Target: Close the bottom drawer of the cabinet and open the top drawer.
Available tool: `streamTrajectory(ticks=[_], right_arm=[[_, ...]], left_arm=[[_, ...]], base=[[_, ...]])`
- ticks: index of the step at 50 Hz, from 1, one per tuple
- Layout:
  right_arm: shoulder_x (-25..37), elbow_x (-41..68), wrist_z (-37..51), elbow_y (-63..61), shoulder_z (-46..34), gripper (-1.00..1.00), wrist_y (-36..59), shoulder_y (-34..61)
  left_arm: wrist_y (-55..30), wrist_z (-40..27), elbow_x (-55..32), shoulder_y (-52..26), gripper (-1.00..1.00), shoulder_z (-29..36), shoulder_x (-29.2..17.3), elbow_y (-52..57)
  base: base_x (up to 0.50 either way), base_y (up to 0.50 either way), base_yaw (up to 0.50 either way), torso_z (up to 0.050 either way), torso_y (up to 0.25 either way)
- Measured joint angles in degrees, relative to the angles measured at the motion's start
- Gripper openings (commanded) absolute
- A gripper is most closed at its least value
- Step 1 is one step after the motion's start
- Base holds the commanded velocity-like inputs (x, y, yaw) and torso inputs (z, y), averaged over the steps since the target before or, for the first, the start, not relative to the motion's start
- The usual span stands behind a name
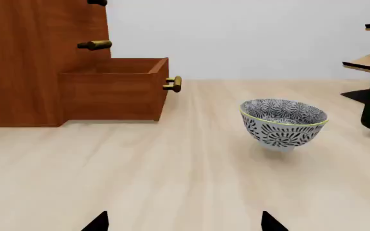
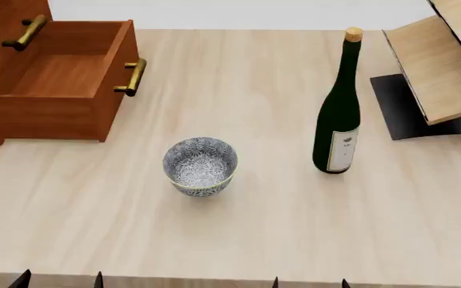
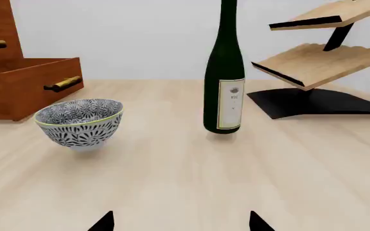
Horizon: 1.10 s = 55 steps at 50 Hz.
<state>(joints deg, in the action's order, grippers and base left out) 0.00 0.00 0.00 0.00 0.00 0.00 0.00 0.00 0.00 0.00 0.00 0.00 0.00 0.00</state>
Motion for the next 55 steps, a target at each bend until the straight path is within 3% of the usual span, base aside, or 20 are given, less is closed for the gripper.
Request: streamTrajectory(ticks=[12, 24, 32, 38, 45, 55], right_arm=[[1.5, 0.98, 1.89, -5.36, -1.37, 1.0, 6.19, 0.31], [3.65, 2.16, 3.61, -17.4, -2.34, 1.0, 22.67, 4.47], [5.61, 5.23, 2.78, -26.98, -1.38, 1.0, 43.97, 17.97], [6.31, 6.88, 2.3, -30.1, -0.78, 1.0, 53.92, 24.87], [6.79, 7.99, 2.2, -31.71, -0.48, 1.0, 60.26, 29.36], [7.2, 8.94, 2.35, -32.69, -0.33, 1.0, 64.19, 32.14]], left_arm=[[-3.48, -1.52, -0.99, -0.33, 1.0, 1.21, -1.46, 3.46], [-17.25, -2.02, -0.92, -3.74, 1.0, 3.04, -4.16, 15.26], [-40.35, 0.4, -0.16, -17.49, 1.0, 4.08, -2.85, 25.85], [-53.33, 1.02, -0.62, -24.82, 1.0, 4.39, -2.16, 30.65], [-61.76, 0.89, -1.62, -29.77, 1.0, 4.61, -1.94, 33.58], [-66.99, 0.11, -3.14, -32.85, 1.0, 4.81, -2.14, 35.37]], base=[[0.0, 0.0, 0.0, 0.0, 0.0], [0.0, 0.0, 0.0, 0.0, 0.0], [0.0, 0.0, 0.0, 0.0, 0.0], [0.0, 0.0, 0.0, 0.0, 0.0], [0.0, 0.0, 0.0, 0.0, 0.0], [0.0, 0.0, 0.0, 0.0, 0.0]])
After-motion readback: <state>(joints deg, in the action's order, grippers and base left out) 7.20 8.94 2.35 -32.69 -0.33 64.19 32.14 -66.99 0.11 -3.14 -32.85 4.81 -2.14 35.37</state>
